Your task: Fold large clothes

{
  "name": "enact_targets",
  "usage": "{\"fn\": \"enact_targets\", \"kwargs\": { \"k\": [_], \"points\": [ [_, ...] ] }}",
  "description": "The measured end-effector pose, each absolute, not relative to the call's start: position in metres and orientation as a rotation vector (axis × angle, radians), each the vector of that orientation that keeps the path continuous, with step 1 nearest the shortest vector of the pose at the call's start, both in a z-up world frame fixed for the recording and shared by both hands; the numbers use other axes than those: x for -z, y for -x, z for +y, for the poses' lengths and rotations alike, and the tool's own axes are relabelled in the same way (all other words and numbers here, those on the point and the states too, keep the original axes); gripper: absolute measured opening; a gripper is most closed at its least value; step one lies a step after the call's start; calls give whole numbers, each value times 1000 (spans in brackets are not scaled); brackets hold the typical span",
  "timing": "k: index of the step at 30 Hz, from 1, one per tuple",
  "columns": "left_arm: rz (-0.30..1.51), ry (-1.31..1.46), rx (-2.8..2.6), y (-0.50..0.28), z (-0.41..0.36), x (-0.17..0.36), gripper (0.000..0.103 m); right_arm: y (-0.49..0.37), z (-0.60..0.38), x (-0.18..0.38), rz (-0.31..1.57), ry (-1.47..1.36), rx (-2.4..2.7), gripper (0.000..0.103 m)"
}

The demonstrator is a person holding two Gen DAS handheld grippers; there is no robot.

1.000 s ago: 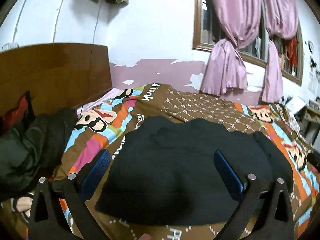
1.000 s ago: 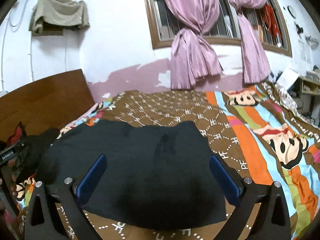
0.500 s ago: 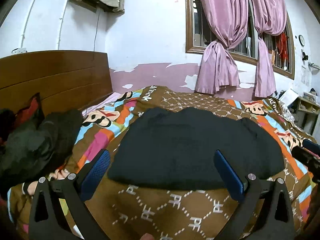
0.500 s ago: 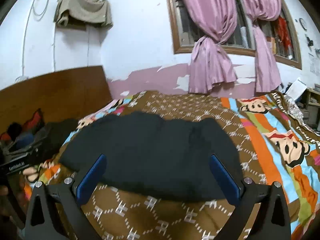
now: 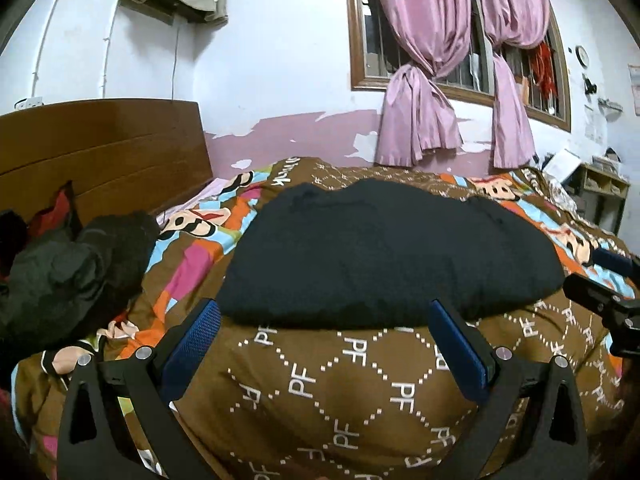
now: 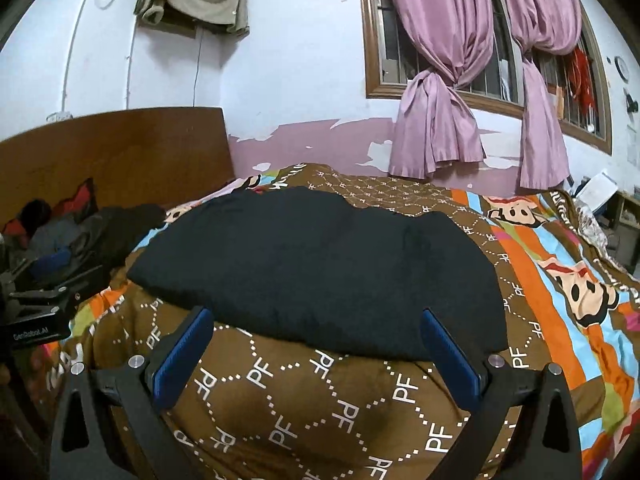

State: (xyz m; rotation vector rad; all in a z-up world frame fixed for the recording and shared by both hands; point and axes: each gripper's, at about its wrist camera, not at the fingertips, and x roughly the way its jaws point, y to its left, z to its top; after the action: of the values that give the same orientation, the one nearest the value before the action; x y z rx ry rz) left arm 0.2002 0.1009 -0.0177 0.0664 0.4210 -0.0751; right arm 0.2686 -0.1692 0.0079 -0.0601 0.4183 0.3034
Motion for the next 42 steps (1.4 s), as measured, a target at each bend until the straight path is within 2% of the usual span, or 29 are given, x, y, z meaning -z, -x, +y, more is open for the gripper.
{"fn": "enact_targets", "kwargs": {
  "k": [42],
  "points": [
    [446,-83,90,-200,103,30,101,-270,-161,6,472,79,-328,103]
  ]
}}
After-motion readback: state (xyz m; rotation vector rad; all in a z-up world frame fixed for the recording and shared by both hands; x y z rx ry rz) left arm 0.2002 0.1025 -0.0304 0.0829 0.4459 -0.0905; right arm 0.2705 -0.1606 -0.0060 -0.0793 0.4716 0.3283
